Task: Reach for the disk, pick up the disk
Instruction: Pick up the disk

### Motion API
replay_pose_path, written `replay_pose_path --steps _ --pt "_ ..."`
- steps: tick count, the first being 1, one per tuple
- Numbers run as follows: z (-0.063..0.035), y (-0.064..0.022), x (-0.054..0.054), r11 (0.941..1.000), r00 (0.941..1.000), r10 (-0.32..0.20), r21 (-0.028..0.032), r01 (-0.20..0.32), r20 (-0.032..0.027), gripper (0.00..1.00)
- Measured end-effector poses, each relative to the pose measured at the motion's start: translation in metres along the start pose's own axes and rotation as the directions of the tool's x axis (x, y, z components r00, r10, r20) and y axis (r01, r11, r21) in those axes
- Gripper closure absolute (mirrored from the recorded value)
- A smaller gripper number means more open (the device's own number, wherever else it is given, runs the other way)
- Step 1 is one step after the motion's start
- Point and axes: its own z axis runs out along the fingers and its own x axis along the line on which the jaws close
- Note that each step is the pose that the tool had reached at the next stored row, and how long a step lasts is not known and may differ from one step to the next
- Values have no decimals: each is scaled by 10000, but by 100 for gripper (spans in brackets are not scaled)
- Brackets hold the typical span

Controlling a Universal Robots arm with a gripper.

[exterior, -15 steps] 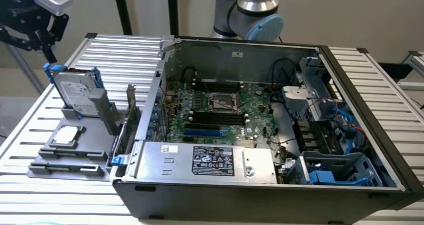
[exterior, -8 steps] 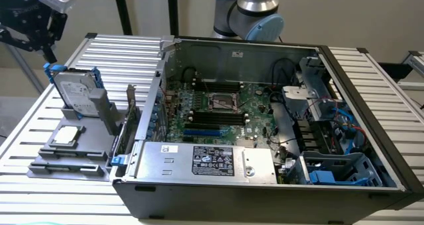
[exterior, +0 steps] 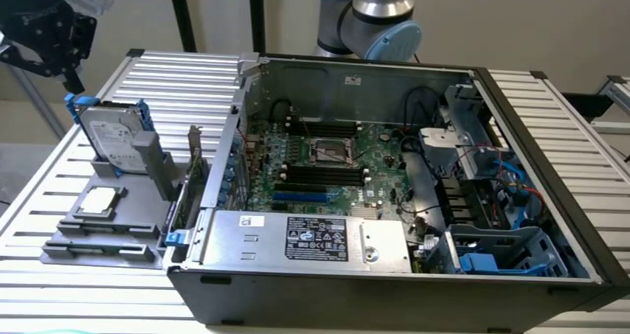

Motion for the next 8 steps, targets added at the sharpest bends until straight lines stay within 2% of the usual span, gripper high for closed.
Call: replay_pose_path --steps 4,8 --pt "0 0 0 9975 9975 -711 -5 711 -21 89" --pt "0 0 0 9902 9902 -1398 -12 1398 -41 89"
